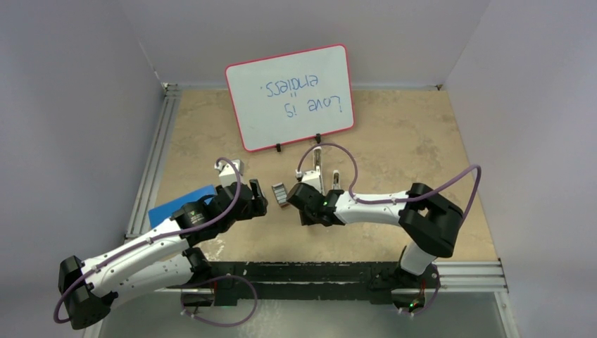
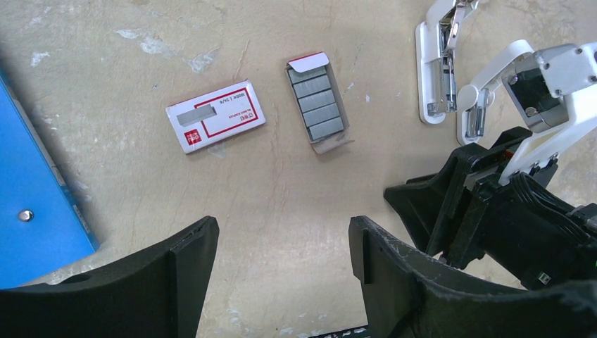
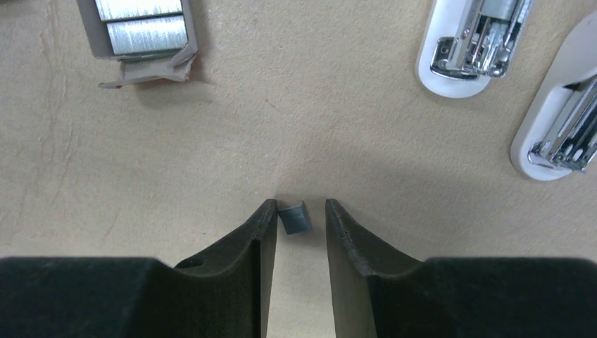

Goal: Load the staples into the stapler

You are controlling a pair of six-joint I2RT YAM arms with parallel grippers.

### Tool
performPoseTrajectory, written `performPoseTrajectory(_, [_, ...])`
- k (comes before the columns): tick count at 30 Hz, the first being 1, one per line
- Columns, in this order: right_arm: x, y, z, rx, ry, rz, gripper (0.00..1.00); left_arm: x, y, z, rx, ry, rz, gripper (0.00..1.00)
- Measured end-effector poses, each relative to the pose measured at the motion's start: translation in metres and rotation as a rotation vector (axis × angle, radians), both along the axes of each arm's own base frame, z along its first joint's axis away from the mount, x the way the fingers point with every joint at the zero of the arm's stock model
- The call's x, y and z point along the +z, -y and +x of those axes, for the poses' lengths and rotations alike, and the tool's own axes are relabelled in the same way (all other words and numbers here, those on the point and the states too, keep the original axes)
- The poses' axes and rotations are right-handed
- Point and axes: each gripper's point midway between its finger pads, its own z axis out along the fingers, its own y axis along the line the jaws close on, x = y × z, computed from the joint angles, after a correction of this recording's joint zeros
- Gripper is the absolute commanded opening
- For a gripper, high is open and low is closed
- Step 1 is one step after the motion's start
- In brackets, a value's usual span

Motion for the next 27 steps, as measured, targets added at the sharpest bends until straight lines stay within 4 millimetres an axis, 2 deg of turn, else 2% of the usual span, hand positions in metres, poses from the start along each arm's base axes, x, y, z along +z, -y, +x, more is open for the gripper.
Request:
performPoseTrajectory(6, [-0.002, -0.002, 0.001, 0.149, 0.017, -0.060, 0.35, 0.000, 0.000, 0.000, 0.000, 0.000, -0.001, 0.68])
performPoseTrajectory(12, [-0.002, -0.015, -0.001, 0.279, 0.006, -0.060, 0.32, 0.000, 0.000, 0.000, 0.000, -0.001, -0.001, 0.68])
performPoseTrajectory(16, [-0.002, -0.024, 0.001, 0.299, -0.001, -0.053, 0.33, 0.000, 0.000, 0.000, 0.001, -0.001, -0.001, 0.68])
performPoseTrajectory(27, [-0.002, -0.026, -0.001, 0.309, -0.019, -0.042, 0.40, 0.000, 0.000, 0.000, 0.001, -0.001, 0.000, 0.68])
